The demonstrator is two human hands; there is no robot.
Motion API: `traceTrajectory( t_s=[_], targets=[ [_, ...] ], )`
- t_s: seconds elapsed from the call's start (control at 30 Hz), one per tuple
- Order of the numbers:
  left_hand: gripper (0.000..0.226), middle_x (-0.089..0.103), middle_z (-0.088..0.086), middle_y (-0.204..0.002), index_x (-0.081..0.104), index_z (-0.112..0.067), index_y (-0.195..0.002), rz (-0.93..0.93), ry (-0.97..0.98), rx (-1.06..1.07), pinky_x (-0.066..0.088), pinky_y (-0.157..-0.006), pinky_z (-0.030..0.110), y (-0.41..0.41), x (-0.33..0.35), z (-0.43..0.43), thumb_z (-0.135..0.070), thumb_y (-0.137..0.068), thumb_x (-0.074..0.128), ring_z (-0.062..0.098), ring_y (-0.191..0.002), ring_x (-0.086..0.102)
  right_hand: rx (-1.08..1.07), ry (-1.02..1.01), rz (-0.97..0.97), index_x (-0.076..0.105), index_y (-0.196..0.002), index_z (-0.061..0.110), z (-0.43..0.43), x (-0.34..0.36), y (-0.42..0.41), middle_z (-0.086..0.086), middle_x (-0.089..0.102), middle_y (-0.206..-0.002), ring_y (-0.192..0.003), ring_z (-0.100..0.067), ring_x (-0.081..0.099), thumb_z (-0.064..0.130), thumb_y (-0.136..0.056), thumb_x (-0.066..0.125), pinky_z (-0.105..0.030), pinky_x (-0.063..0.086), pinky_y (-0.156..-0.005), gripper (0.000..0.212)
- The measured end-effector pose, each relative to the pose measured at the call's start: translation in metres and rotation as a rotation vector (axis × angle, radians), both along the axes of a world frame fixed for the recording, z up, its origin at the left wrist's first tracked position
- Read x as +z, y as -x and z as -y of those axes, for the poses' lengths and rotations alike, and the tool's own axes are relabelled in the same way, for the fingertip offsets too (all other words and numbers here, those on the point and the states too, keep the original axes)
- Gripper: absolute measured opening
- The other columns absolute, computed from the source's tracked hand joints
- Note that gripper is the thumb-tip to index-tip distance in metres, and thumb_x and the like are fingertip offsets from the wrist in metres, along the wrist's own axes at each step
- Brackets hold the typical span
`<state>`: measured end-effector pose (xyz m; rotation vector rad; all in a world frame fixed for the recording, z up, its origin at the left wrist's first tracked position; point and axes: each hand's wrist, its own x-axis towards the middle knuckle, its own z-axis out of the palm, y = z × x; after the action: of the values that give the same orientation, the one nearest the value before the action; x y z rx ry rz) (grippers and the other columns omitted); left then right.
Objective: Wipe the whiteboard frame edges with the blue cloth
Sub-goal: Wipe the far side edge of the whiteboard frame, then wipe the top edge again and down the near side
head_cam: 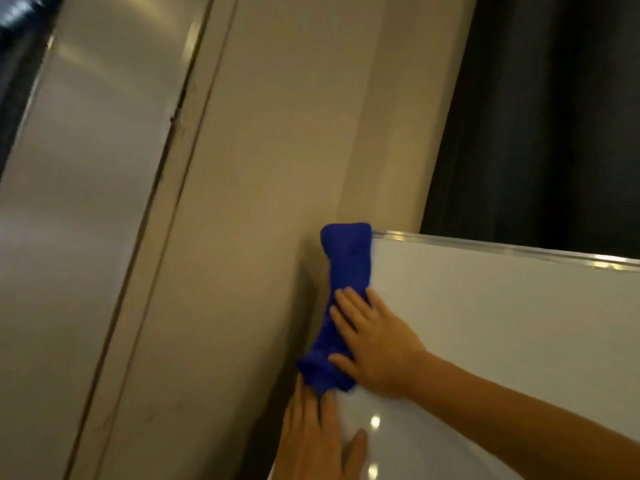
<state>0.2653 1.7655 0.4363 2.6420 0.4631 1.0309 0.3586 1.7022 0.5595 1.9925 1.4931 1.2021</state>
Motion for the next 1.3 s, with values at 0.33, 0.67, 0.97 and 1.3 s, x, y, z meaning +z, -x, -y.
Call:
traceTrajectory(
  t_s=[0.33, 0.67, 0.97, 1.3],
  targets=[
    [0.077, 0.073, 0.01, -0.108, 0.062, -0.011, -0.116, 0.229, -0.137, 0.251, 0.06, -0.059, 0.03, -0.02, 0.011, -0.016, -0.063, -0.091, 0.01, 0.029, -0.09, 0.074, -0.044, -0.072, -0.007, 0.007, -0.154, 0.018, -0.006, 0.077, -0.041, -0.009, 0.007, -0.164, -0.15, -0.027, -0.002, 0.064, -0.095, 0.015, -0.048, -0.006, -0.121, 0.075],
    [0.088, -0.025, 0.004, -0.16, -0.038, -0.027, -0.134, 0.295, -0.021, -0.099, -0.007, -0.119, 0.032, -0.087, 0.102, -0.047, -0.074, -0.087, 0.02, 0.017, -0.149, -0.016, -0.128, -0.134, 0.07, 0.022, -0.15, 0.011, -0.017, 0.116, -0.062, -0.01, 0.017, -0.162, -0.15, -0.027, 0.008, 0.046, -0.101, 0.022, -0.044, -0.002, -0.12, 0.06],
    [0.087, -0.018, 0.009, -0.162, -0.012, -0.011, -0.151, 0.33, -0.178, -0.203, -0.01, -0.117, 0.036, -0.119, 0.144, -0.053, -0.065, -0.088, 0.01, 0.025, -0.149, -0.018, -0.408, -0.516, 0.114, 0.034, -0.147, 0.018, 0.101, 0.145, -0.073, -0.003, 0.038, -0.155, -0.148, -0.021, 0.018, 0.046, -0.1, 0.026, -0.035, -0.004, -0.116, 0.055],
    [0.084, 0.002, 0.017, -0.163, -0.005, -0.011, -0.153, 0.386, -0.173, -0.167, 0.003, -0.121, 0.051, -0.135, 0.188, -0.013, -0.056, -0.092, 0.031, 0.036, -0.15, 0.003, -0.161, -0.507, -0.151, 0.034, -0.146, 0.028, 0.067, 0.125, -0.06, 0.0, 0.031, -0.157, -0.145, -0.022, 0.023, 0.037, -0.099, 0.041, -0.033, 0.013, -0.12, 0.049]
  ],
)
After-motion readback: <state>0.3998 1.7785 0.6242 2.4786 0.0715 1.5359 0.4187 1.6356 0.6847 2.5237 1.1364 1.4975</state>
